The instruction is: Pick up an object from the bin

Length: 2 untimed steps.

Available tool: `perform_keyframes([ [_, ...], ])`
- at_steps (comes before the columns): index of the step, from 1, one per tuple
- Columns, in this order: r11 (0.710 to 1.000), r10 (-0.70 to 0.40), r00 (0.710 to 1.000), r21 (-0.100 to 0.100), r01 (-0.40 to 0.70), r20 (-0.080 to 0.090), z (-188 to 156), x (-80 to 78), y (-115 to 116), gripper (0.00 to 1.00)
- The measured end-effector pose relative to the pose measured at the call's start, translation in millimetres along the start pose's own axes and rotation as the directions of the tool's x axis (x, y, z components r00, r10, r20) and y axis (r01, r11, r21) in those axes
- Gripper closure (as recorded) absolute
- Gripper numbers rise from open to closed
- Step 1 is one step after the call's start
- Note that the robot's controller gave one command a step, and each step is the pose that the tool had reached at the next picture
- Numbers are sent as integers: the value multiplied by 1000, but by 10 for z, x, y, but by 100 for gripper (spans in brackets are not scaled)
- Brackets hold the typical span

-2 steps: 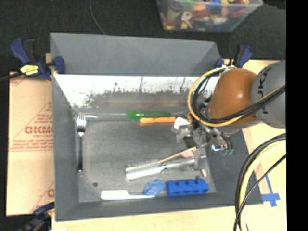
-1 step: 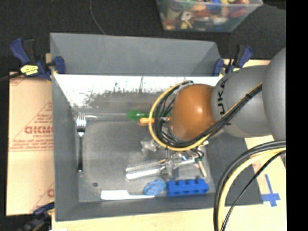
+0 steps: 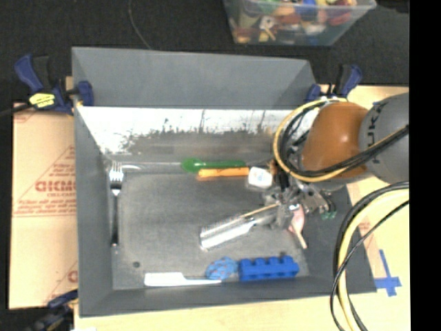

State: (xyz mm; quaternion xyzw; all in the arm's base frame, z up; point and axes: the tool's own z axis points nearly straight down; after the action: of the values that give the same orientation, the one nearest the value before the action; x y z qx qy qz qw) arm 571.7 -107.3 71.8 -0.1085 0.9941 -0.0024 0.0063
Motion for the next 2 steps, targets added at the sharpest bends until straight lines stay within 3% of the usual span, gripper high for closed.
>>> perform_keyframes([
  [2,1000,0,1000,1,0,2,-113,-2,-5,100],
])
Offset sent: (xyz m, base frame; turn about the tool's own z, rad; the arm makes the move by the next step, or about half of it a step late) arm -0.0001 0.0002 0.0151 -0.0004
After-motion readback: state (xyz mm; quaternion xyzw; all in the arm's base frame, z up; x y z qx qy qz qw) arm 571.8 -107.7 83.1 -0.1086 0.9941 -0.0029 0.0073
